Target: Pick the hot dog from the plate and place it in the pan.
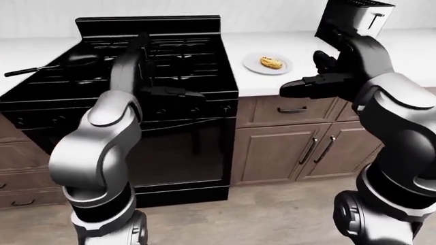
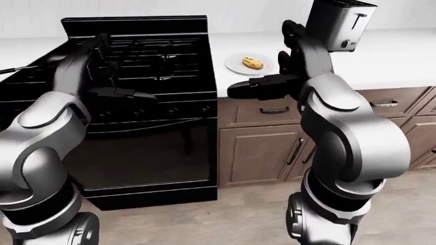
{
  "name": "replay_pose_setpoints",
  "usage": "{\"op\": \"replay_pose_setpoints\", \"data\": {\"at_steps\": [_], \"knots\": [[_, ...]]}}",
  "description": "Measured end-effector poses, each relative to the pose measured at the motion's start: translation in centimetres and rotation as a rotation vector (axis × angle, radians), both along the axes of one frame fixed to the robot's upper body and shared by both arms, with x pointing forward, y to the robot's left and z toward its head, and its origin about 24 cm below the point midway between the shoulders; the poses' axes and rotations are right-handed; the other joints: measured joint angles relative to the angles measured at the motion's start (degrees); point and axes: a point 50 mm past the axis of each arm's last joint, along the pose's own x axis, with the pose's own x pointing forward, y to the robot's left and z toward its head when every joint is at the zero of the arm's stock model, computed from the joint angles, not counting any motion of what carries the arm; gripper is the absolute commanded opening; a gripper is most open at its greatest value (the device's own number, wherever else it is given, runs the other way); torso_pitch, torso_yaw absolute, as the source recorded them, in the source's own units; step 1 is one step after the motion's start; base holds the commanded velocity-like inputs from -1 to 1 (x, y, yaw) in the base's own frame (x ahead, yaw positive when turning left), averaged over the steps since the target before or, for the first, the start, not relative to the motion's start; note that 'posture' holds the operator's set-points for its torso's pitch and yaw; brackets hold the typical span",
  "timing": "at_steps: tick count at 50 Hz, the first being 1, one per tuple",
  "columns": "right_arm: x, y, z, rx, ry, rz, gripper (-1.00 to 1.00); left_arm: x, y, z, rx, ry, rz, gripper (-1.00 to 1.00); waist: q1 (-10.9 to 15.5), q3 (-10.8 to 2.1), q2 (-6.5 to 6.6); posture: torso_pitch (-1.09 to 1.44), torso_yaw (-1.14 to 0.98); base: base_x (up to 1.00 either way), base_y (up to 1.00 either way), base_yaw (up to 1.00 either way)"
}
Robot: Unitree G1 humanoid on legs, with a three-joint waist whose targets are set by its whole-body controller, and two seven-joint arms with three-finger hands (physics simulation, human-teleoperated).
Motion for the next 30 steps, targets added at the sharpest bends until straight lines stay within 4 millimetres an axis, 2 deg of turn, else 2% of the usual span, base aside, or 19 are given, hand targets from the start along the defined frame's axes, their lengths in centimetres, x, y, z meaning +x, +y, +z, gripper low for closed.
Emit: {"op": "replay_pose_setpoints", "data": {"at_steps": [4,7,9,12,15,18,20,21,22,23,25,26,30], "knots": [[-0.1,0.4,0.4,-0.009,-0.025,0.018,1.00,0.0,0.3,0.4,-0.005,-0.029,0.010,1.00,0.2,0.13,2.21,0.00,0.00,0.11,-0.08,0.00],[-0.1,0.5,0.7,-0.010,-0.039,0.025,1.00,0.0,0.4,0.8,-0.006,-0.043,0.021,1.00,-0.1,-0.18,5.00,0.00,0.00,0.10,-0.08,0.00],[0.0,0.9,0.2,-0.008,-0.028,0.041,1.00,0.0,0.8,0.6,-0.007,-0.039,0.037,1.00,0.5,-0.03,4.10,0.00,0.00,0.11,-0.08,0.00],[0.4,1.5,-0.5,-0.018,0.015,0.070,1.00,0.2,1.3,-0.1,-0.012,-0.002,0.063,1.00,0.8,-0.17,4.34,0.00,0.00,0.11,-0.11,0.00],[0.2,1.3,-0.4,-0.012,0.002,0.065,1.00,0.0,1.1,-0.1,-0.008,-0.013,0.055,1.00,0.6,-0.65,3.54,0.00,0.00,0.10,-0.14,0.00],[-0.1,1.1,0.2,-0.011,-0.031,0.053,1.00,0.0,1.0,0.0,-0.008,-0.029,0.045,1.00,0.9,-0.62,1.62,0.00,0.00,0.10,-0.14,0.00],[-0.1,1.1,0.3,-0.012,-0.041,0.051,1.00,0.1,0.9,0.1,-0.008,-0.030,0.047,1.00,1.1,-0.69,-0.49,0.00,0.00,0.10,-0.14,0.00],[-0.2,1.0,0.4,-0.012,-0.042,0.048,1.00,0.1,0.9,0.3,-0.007,-0.034,0.045,1.00,1.0,-0.99,-1.97,0.00,0.00,0.10,-0.13,0.00],[-0.1,0.8,0.4,-0.011,-0.037,0.041,1.00,0.1,0.6,0.3,-0.009,-0.034,0.037,1.00,0.5,-0.73,-1.21,0.00,0.00,0.11,-0.13,0.00],[-0.1,0.5,0.2,-0.008,-0.025,0.030,1.00,0.0,0.3,0.2,-0.005,-0.027,0.025,1.00,0.1,-0.31,-1.07,0.00,0.00,0.10,-0.13,0.00],[-0.1,0.2,-0.1,-0.003,-0.008,0.009,1.00,0.2,-0.1,-0.2,0.001,-0.008,0.000,1.00,-0.1,-0.25,-1.24,0.00,0.00,0.11,-0.14,0.00],[-0.1,0.2,0.0,-0.003,-0.007,0.007,1.00,0.2,-0.1,-0.3,0.001,-0.001,-0.004,1.00,0.0,-0.31,-0.87,0.00,0.00,0.11,-0.13,0.00],[-0.2,0.5,0.3,-0.007,-0.025,0.023,1.00,0.1,0.3,0.0,-0.004,-0.017,0.014,1.00,0.4,0.10,1.64,0.00,0.00,0.10,-0.13,0.00]]}}
